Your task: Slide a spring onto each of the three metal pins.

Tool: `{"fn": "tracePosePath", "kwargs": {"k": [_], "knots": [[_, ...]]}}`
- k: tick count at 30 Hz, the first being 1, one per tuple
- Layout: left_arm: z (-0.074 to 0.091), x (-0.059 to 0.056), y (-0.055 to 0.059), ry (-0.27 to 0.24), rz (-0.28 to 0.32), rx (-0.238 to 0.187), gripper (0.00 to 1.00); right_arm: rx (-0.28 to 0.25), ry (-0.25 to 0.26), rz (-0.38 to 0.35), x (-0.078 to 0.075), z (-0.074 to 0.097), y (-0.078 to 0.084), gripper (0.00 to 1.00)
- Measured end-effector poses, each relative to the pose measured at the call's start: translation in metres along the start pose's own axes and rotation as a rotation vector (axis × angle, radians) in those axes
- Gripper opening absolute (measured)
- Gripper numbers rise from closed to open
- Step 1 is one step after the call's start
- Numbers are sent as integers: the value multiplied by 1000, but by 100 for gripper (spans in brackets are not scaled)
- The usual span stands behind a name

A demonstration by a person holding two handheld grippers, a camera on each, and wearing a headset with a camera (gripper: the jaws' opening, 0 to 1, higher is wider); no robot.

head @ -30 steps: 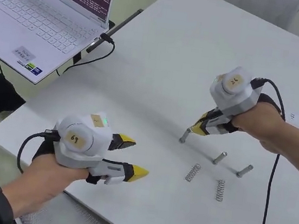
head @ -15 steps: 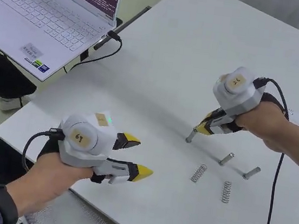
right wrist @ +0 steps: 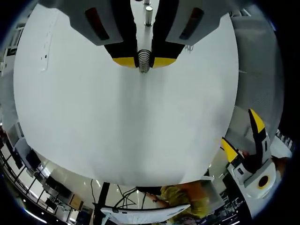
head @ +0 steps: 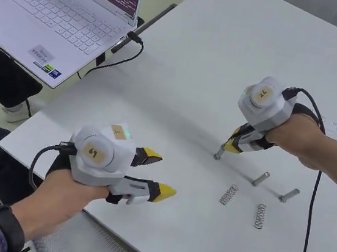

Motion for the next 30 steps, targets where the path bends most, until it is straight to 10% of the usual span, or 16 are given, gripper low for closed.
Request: {"fn": "tracePosePath", "kwargs": {"k": [30], "knots": [[3, -1, 2, -4, 5, -1, 37, 102, -25, 70, 7, -21, 1, 9]]}}
Point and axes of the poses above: the centre of the closed fingertips' face, and the gripper's own axes: z roughly backward along the fingers, x roughly to its left, y roughly out of its underside, the point moved 7 cm from there along z, roughly backward along the fingers, and after that the axes turned 3 degrees about z, right-handed, at the moved point
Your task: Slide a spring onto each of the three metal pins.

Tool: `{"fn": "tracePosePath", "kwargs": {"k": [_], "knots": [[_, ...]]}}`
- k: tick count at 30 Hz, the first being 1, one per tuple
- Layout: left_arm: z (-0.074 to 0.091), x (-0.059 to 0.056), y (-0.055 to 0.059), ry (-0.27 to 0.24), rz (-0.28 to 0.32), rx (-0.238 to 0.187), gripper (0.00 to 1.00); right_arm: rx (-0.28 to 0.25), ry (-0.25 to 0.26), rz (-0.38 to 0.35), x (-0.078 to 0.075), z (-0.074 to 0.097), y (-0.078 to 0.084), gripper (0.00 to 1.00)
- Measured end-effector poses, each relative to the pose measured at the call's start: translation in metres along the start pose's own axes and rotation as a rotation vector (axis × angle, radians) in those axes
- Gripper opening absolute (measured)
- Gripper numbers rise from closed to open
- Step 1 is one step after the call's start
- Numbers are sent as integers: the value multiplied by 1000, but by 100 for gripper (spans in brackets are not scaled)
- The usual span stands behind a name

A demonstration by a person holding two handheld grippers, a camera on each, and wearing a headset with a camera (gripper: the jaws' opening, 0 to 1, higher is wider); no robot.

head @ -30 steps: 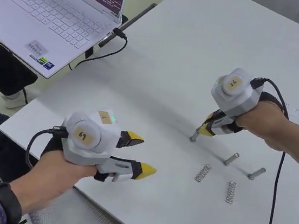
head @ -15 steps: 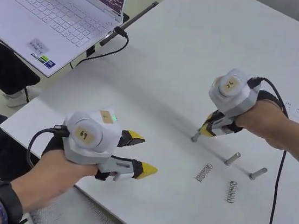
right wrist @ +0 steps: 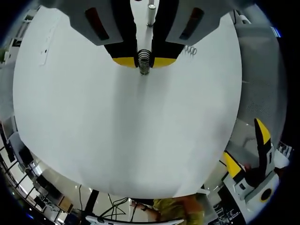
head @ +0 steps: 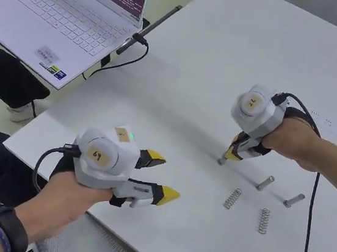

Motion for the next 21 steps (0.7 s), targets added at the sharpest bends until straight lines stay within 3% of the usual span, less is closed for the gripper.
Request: {"fn": "tracePosePath", "kwargs": {"k": [21], "knots": [[0, 2, -1, -17, 6, 2, 40, 39, 1, -8, -5, -17, 2, 9]]}}
Point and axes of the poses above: the centre of the closed fingertips' face, and the gripper's own axes: z roughly backward along the fingers, x roughly to its left, y roughly out of its underside, the point moved 7 cm from there along z, roughly backward along the fingers, and after that the axes turned 3 degrees about z, right-handed, at the moved point
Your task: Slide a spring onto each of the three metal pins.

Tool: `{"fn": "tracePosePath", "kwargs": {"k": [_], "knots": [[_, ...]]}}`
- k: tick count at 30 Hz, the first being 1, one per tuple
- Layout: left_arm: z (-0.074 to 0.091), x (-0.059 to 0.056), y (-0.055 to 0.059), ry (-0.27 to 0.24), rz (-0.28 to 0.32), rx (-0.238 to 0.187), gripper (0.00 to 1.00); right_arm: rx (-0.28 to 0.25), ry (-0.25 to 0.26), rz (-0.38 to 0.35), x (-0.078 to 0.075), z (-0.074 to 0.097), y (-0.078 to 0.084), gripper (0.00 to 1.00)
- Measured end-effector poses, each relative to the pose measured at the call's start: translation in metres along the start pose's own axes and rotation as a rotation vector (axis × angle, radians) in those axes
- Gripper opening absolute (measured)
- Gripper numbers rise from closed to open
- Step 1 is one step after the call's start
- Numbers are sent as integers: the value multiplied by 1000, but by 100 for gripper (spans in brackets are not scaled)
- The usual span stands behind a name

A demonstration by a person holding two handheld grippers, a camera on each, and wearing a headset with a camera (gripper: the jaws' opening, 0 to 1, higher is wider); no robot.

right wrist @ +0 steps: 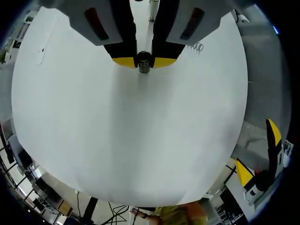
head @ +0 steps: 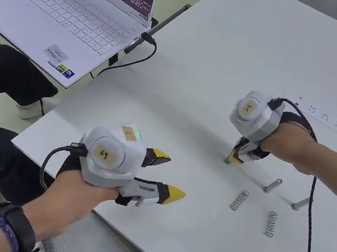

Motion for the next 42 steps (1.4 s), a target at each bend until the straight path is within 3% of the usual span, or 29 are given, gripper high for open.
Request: {"fn": "tracePosePath", "kwargs": {"k": [15, 24, 42], "knots": [[3, 0, -2, -4, 0, 3, 41, -5, 21, -13, -1, 9, 3, 19], [4, -1, -1, -6, 0, 1, 41, -34, 44, -39, 1, 20, 3, 24], [3, -5, -5, 0, 7, -4, 45, -128, 109, -138, 11, 62, 13, 29]]}}
Point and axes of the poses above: the centre of the closed fingertips' face, and the gripper's own axes: z roughly backward along the fingers, x roughly to its left, y roughly out of its underside, the point moved 7 cm from there along z, roughly backward along the fingers, and after that the axes turned 3 degrees about z, right-handed, at the moved point
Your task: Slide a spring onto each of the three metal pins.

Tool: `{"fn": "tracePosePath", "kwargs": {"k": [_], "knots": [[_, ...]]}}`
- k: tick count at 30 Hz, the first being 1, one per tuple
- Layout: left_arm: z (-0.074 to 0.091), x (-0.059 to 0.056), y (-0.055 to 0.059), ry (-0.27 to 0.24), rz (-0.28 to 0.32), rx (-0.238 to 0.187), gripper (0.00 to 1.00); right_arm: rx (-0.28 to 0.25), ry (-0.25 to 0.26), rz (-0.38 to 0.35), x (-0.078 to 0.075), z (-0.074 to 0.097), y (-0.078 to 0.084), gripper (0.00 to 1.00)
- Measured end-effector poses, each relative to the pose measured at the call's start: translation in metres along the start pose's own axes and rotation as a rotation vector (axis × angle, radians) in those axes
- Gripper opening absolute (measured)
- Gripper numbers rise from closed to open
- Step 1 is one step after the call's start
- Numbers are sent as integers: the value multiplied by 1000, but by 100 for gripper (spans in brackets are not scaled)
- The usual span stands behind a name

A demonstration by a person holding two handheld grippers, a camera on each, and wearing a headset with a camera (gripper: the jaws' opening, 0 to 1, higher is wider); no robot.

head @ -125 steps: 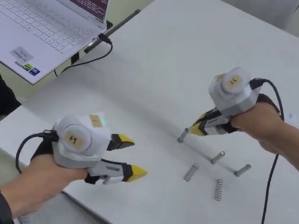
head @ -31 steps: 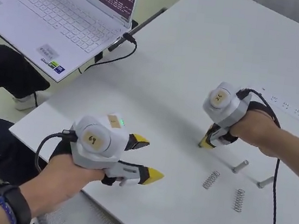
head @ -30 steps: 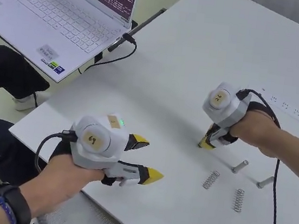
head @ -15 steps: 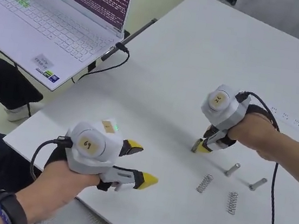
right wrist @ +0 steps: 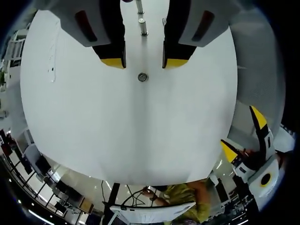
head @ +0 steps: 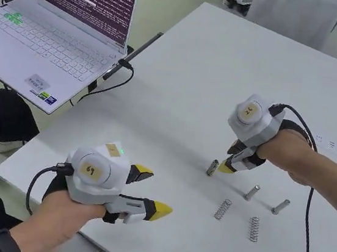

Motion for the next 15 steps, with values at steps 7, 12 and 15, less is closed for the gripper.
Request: {"fn": "tracePosePath", "kwargs": {"k": [7, 12, 15], "knots": [[-1, -2, -2, 10, -10, 4, 45, -28, 11, -45, 0, 5, 10, 31], [-1, -2, -3, 11, -11, 3, 46, -36, 23, -58, 1, 9, 16, 31], [-1, -2, -4, 11, -14, 4, 46, -51, 30, -83, 2, 13, 21, 32]]}}
Point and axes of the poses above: the centre of the closed fingertips' face, and the gripper's own axes: z roughly backward along the fingers, x roughly to its left, y roughly out of its underside, the point moved 7 cm from there along z, roughly backward along the fingers, and after that the axes turned 3 degrees about z, right-handed, at the moved point
